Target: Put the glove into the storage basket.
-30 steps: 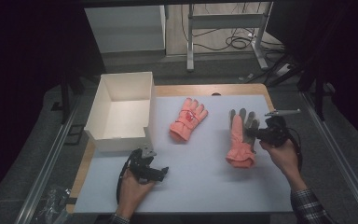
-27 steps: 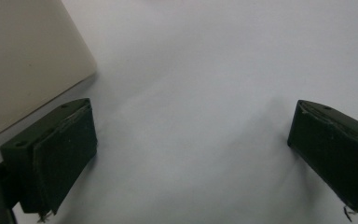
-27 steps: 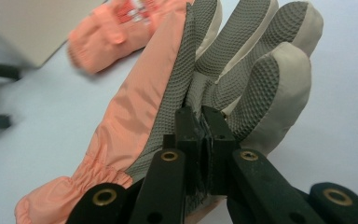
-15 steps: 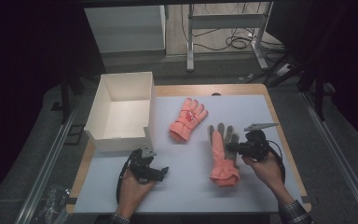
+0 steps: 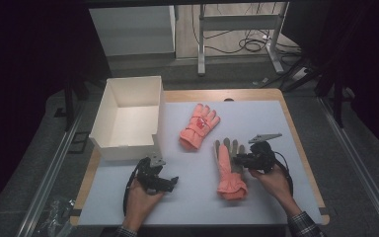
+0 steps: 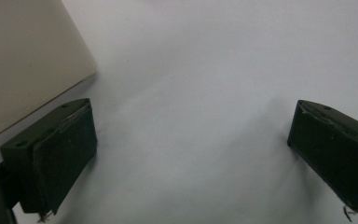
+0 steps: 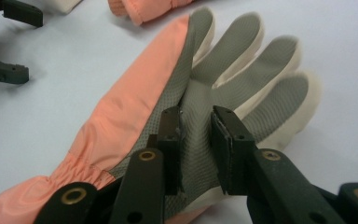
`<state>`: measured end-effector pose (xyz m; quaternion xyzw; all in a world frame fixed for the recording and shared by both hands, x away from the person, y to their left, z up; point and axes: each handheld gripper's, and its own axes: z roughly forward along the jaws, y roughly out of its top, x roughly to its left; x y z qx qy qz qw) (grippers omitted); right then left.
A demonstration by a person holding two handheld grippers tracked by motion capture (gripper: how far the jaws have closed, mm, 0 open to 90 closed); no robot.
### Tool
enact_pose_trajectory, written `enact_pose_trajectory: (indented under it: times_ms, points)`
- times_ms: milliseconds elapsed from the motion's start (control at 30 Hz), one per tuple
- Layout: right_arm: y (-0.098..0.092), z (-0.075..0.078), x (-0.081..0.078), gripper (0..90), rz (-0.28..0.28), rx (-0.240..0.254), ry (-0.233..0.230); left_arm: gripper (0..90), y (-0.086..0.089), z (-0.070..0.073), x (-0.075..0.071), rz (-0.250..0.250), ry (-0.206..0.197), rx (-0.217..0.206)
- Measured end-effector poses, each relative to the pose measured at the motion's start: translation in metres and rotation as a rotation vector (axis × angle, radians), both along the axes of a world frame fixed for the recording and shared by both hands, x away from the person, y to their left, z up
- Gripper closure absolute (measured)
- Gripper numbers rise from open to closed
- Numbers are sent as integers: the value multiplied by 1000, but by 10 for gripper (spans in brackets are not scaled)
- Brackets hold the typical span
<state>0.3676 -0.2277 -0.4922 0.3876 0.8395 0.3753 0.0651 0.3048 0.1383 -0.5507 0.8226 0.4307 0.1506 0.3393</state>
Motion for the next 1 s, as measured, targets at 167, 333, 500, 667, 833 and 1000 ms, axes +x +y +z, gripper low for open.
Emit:
enact_pose_trajectory:
  times_ms: [167, 333, 500, 667, 833, 1000]
  points:
    - [-3, 12, 5, 623, -20, 9, -35, 12, 0, 0, 0, 1, 0, -2]
    - [2, 20, 16, 553, -35, -2, -69, 12, -1, 0, 0, 5, -2, -7]
    - [15, 26, 29, 516, -36, -23, -100, 12, 0, 0, 0, 0, 0, -1]
    - [30, 28, 45, 491, -35, -38, -121, 12, 0, 0, 0, -1, 0, 0]
    - [46, 30, 61, 481, -28, -48, -127, 12, 0, 0, 0, -1, 0, -1]
    - [62, 32, 76, 485, -3, -57, -135, 12, 0, 0, 0, -1, -1, -2]
